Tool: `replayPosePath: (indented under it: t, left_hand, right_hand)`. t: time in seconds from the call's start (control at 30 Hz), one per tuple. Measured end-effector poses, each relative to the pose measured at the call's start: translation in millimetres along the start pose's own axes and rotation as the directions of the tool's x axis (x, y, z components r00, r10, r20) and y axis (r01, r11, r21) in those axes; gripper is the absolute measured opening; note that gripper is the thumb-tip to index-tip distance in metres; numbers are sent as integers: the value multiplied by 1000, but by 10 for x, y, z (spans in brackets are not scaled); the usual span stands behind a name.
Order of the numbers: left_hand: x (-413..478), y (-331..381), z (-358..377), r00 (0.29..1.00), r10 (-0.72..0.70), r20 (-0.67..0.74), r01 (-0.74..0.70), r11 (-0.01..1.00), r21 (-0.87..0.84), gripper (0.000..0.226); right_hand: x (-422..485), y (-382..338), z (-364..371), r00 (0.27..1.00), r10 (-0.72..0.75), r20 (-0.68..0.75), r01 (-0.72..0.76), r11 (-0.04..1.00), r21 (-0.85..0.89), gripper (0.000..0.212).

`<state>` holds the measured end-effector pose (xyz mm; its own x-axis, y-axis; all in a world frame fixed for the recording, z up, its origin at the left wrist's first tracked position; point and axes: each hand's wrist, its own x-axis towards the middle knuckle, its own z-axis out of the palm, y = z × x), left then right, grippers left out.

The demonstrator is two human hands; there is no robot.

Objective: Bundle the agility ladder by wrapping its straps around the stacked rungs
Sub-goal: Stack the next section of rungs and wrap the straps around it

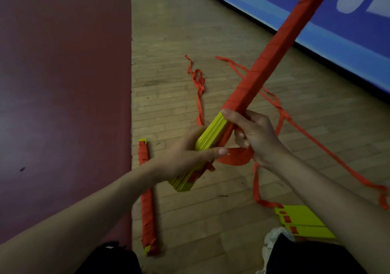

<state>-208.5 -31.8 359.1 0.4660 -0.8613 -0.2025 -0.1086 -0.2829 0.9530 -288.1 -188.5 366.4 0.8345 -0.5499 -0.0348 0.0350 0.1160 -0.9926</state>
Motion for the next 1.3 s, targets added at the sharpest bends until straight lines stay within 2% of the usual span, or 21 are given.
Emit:
replayPosePath:
  t: [0.03,0.1,0.23,0.37,0.47,0.57,0.63,0.7,0.77,0.8,0.83,0.9,0.97,1.0,1.07,1.13,1.2,1.3]
  left_hand:
    - [-21,8,-47,996,-40,74,45,997,-68,54]
    - [-16,-27,-146,991,-36,130,45,997,-67,50]
    - [21,-125,-334,967,-12,256,73,970,-231,86]
    - [26,-163,-397,892,-24,452,207,910,-360,75]
    - [22,-194,-339,868,16,496,205,899,-388,75]
    - [12,-185,-263,887,37,461,187,884,-429,80]
    - [24,-152,-250,928,7,372,156,901,-405,83]
    - [30,-123,-287,976,-23,216,87,952,-293,71]
    - [25,-103,-321,999,-12,45,17,991,-129,53]
    - [26,-101,-323,1000,-17,-26,16,999,-36,55]
    - [55,-163,-331,996,-32,-84,35,999,38,61]
    - [76,-277,-351,977,-155,-147,173,978,113,73]
    - [75,-417,-415,945,-305,-118,323,927,189,96]
    - [63,-468,-453,927,-365,-86,375,904,205,101]
    - [20,-484,-459,898,-439,-3,435,890,137,87]
    - [1,-422,-419,904,-423,60,424,905,-7,63]
    - [-2,-335,-346,913,-407,19,406,905,-129,41]
    - [1,-274,-287,934,-333,-129,308,934,-181,29]
  right_hand:
    - [-6,0,-6,999,-18,44,17,999,34,33]
    - [-18,9,4,991,-53,125,45,997,63,32]
    - [-2,4,11,972,-73,225,50,993,106,28]
    - [2,-38,-3,956,-66,287,24,989,146,27]
    - [-2,-33,-2,952,-61,301,17,989,148,18]
    - [5,-16,-14,945,-52,322,-3,986,168,14]
    - [21,-12,-24,951,-41,306,-12,986,167,13]
    - [32,-5,-23,965,-27,262,-12,989,148,16]
    - [51,28,-21,979,-18,204,-8,992,125,28]
    - [62,52,-27,985,-15,173,-4,994,110,33]
    - [74,78,-37,990,-13,143,0,996,94,38]
    - [104,123,-69,996,-3,85,-1,998,55,42]
    - [125,148,-97,999,16,41,-17,999,28,36]
    - [133,158,-109,999,25,33,-26,999,26,30]
    - [135,177,-118,999,41,36,-42,999,31,22]
    - [126,191,-106,998,48,47,-49,999,19,23]
    - [108,193,-77,997,51,54,-52,999,14,26]
    - [88,189,-56,997,53,64,-55,998,31,24]
